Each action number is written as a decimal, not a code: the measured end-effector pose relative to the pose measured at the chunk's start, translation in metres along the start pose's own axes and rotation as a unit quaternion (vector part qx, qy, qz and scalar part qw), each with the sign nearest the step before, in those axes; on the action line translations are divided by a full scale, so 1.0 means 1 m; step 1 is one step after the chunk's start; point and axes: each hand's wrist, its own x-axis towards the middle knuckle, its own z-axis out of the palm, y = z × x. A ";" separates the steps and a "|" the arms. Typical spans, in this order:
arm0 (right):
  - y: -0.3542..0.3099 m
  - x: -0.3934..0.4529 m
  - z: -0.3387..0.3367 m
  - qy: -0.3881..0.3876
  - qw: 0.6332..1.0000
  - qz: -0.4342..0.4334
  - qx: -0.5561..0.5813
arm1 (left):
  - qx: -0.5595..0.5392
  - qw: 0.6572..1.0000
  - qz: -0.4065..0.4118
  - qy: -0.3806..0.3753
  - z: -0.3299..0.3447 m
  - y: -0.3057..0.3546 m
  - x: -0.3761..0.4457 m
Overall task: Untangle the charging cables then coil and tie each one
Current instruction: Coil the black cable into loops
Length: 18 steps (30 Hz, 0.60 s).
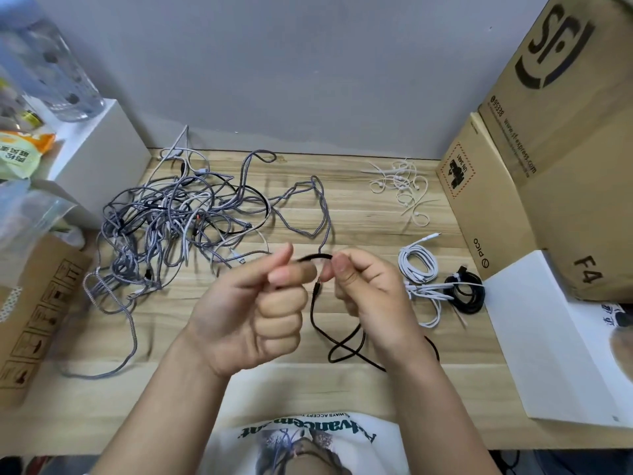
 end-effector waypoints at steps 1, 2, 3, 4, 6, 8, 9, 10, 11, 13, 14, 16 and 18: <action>0.005 0.000 0.007 -0.030 0.999 0.015 -0.008 | -0.034 0.999 0.014 -0.018 0.006 0.003 -0.001; 0.010 -0.001 0.016 -0.064 0.997 0.037 -0.016 | -0.072 0.996 0.011 -0.048 0.009 0.004 0.001; 0.013 -0.003 0.024 -0.096 0.993 0.059 -0.029 | -0.093 0.994 0.010 -0.064 0.009 0.005 0.003; 0.013 -0.005 0.028 -0.119 0.988 0.072 -0.064 | -0.095 0.994 0.021 -0.056 0.010 0.007 0.004; 0.012 -0.010 0.030 -0.140 0.972 0.077 -0.172 | -0.082 0.995 0.060 -0.003 0.010 0.009 0.011; 0.008 -0.015 0.029 -0.141 0.956 0.066 -0.249 | 0.015 0.978 0.146 0.148 0.010 0.007 0.015; 0.008 -0.017 0.029 -0.133 0.951 0.057 -0.273 | 0.090 0.954 0.185 0.217 0.008 0.003 0.016; 0.007 -0.017 0.028 -0.125 0.947 0.052 -0.292 | 0.153 0.932 0.204 0.258 0.008 0.001 0.017; 0.004 -0.019 0.028 -0.121 0.941 0.052 -0.313 | 0.202 0.914 0.210 0.281 0.007 -0.002 0.019; 0.001 -0.022 0.025 -0.119 0.935 0.061 -0.329 | 0.271 0.888 0.211 0.307 -0.001 -0.006 0.022; -0.002 -0.023 0.023 -0.120 0.934 0.062 -0.331 | 0.298 0.878 0.211 0.311 -0.003 -0.007 0.022; -0.005 -0.024 0.021 -0.117 0.933 0.058 -0.334 | 0.353 0.861 0.196 0.308 -0.007 -0.007 0.019; -0.005 -0.025 0.020 -0.105 0.935 0.048 -0.336 | 0.405 0.854 0.152 0.288 -0.008 -0.007 0.016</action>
